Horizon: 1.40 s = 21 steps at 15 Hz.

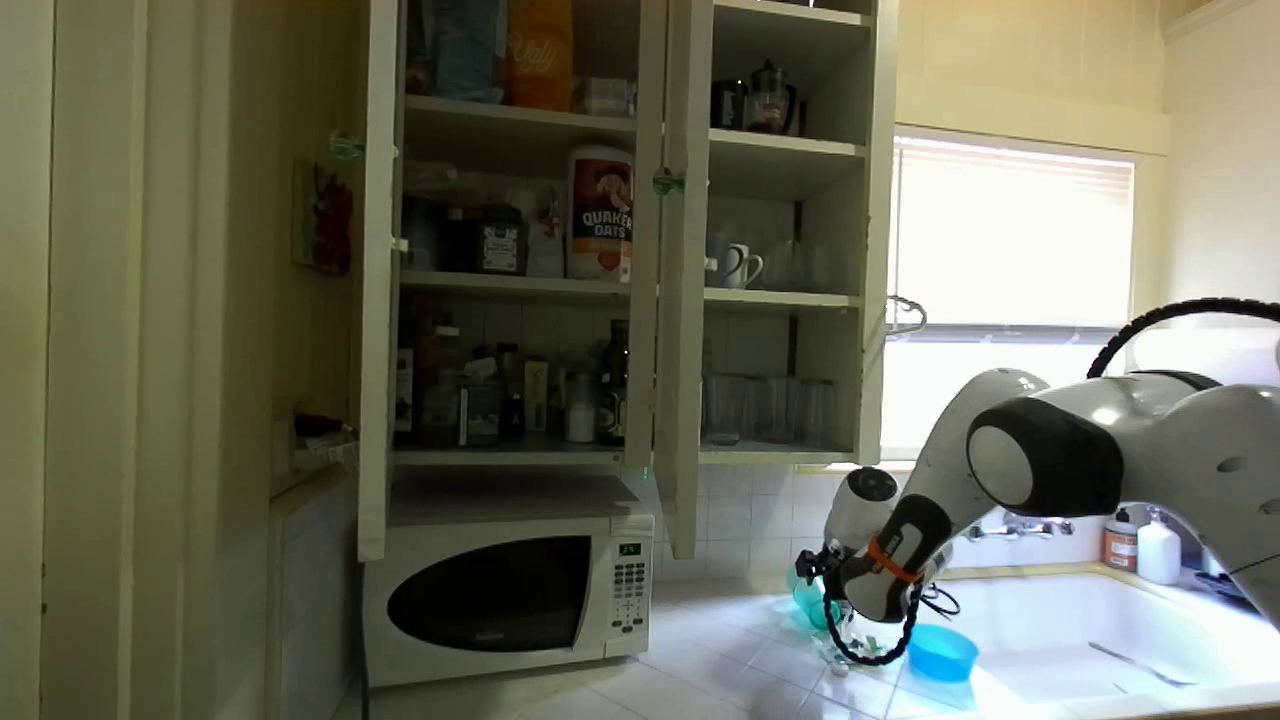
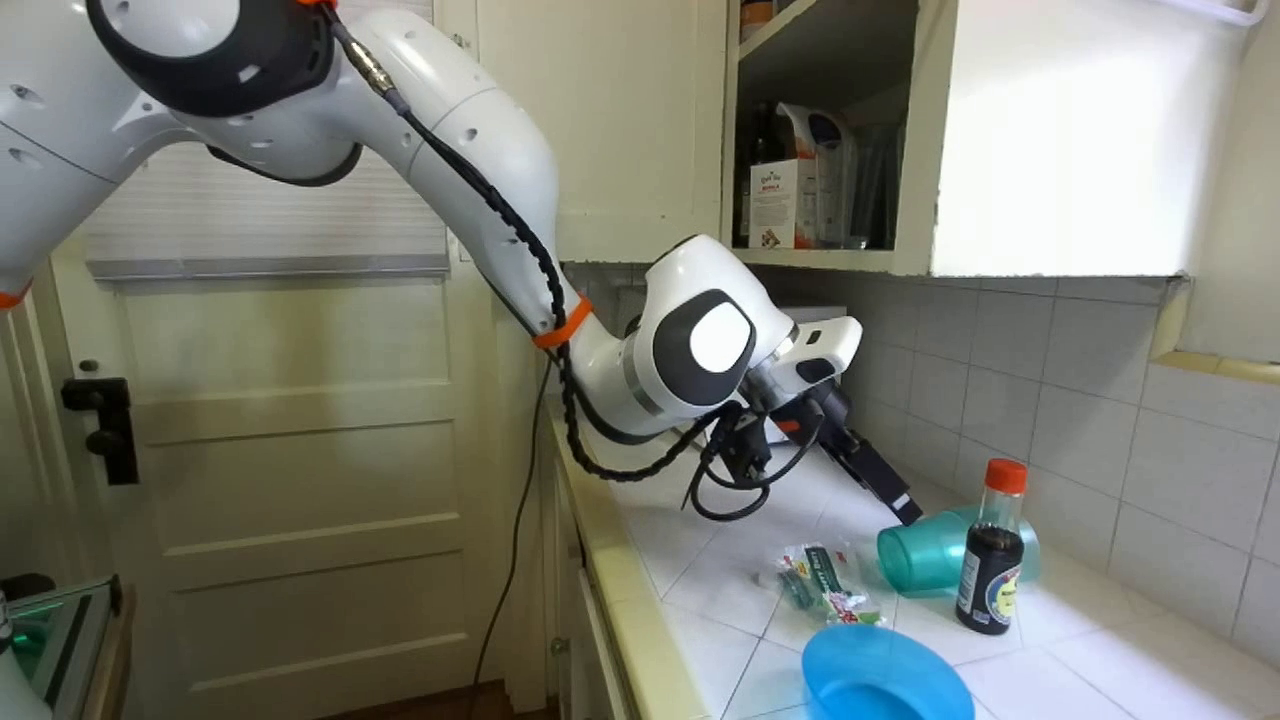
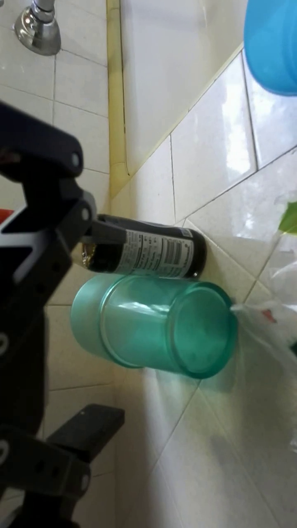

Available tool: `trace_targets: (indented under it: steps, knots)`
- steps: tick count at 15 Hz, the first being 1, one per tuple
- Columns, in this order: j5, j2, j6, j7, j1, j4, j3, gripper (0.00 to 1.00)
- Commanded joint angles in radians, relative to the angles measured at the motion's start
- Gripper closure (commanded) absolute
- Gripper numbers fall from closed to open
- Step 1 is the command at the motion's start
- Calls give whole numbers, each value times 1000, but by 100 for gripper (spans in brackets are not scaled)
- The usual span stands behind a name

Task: Put the blue cup inside the upper cabinet on the left.

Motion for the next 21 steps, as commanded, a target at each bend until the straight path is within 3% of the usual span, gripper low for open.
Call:
trace_targets:
  steps: [1,2,10,11,14,21]
  knots:
    - [56,91,-96,-7,-55,137,59,0]
    - [27,37,-42,0,-22,53,25,0]
    - [38,48,-143,-80,-72,113,97,0]
    - [168,62,-143,-182,-23,120,43,0]
    - [279,80,-182,-316,-36,165,55,0]
    - [397,155,-288,-458,-46,291,73,0]
